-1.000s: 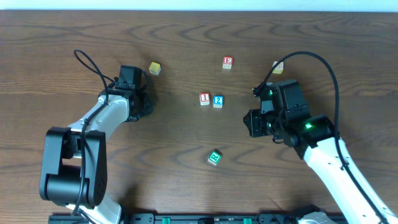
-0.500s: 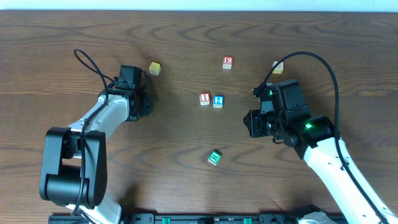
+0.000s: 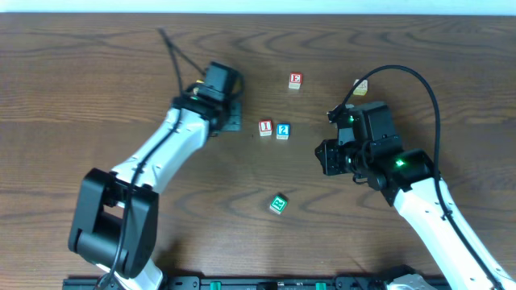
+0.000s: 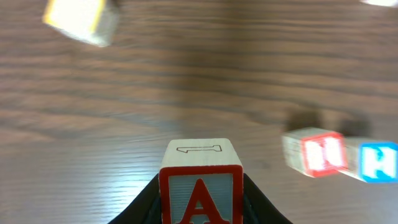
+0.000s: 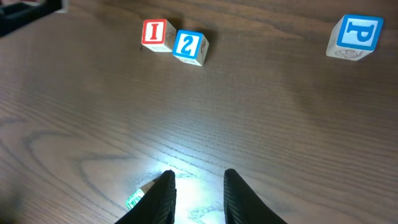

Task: Spell out Ai2
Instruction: 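Place the red A block to the left of the red I block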

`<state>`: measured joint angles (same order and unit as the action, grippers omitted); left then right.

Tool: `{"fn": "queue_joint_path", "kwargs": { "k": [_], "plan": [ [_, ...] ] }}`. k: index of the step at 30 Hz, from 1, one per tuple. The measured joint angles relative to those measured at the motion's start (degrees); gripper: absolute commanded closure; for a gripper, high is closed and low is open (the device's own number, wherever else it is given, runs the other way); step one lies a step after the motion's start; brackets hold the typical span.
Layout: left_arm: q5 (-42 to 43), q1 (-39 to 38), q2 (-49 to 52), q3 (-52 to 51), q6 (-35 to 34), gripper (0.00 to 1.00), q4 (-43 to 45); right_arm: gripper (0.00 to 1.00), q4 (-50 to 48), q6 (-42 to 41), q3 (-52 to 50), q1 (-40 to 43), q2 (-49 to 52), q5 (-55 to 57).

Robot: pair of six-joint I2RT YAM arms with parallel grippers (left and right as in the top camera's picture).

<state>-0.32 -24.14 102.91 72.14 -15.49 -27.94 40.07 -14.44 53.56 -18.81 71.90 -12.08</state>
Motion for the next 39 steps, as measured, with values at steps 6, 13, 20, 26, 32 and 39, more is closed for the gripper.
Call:
{"fn": "queue_joint_path", "kwargs": {
  "k": [6,13,20,26,32,39],
  "plan": [
    [0.11,-1.36,4.66,0.11,0.76,0.95,1.25,0.74,-0.44,0.0,0.0,0.0,0.0,0.0],
    [0.33,-1.44,10.38,5.16,0.79,0.95,-1.49,0.73,-0.52,-0.11,0.0,0.0,0.0,0.0],
    [0.92,-1.7,13.11,10.14,0.79,0.95,-4.11,0.73,-0.72,-0.46,0.0,0.0,0.02,0.02],
    [1.7,-3.1,13.62,10.14,0.79,0.95,-4.24,0.73,-2.21,-0.52,0.0,0.0,0.55,0.04],
    [3.34,-3.45,14.1,10.14,0.7,0.95,-4.48,0.73,-2.25,-1.33,0.0,0.0,2.97,0.02],
    [5.07,-3.48,14.58,10.14,0.31,0.95,-4.66,0.72,-3.34,-1.53,0.0,0.0,3.37,0.04]
  ]
}}
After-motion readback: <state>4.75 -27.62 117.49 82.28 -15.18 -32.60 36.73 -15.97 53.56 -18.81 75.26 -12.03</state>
